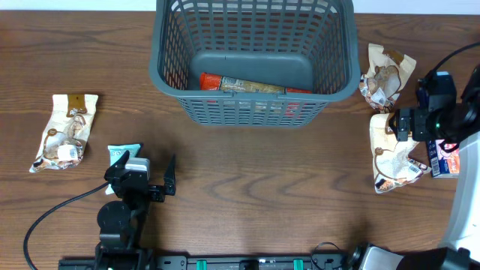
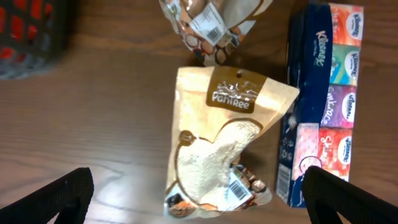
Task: Pack container
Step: 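Move the right gripper to the PanTree snack bag and grasp it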
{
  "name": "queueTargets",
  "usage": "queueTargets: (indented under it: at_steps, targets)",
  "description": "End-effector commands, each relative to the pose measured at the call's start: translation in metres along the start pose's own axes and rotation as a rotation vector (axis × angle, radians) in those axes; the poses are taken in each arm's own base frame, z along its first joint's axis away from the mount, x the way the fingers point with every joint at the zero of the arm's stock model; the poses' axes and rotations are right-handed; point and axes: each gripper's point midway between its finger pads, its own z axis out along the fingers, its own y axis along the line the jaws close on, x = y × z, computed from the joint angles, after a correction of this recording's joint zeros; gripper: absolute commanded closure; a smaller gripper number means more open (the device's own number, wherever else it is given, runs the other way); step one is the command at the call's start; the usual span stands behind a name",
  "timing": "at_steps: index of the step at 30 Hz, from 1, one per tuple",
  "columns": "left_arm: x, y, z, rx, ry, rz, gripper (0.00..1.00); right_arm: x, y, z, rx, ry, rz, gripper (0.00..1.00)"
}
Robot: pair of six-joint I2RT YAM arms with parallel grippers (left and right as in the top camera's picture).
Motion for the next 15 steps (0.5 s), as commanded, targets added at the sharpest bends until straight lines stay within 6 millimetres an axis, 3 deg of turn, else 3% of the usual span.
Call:
queueTargets:
  at_steps: [1, 7, 15]
  targets:
    - [0.017, -0.004, 0.001, 0.025, 0.048, 0.000, 0.01, 0.009, -0.004, 0.010, -0.010, 0.000, -0.040, 0.01]
    - [0.017, -0.004, 0.001, 0.025, 0.048, 0.000, 0.01, 0.026, -0.020, 0.034, 0.003, 0.014, 0.006, 0.01]
    - [0.017, -0.005, 0.001, 0.025, 0.048, 0.000, 0.01, 0.052, -0.014, 0.087, -0.047, 0.093, 0.098, 0.01]
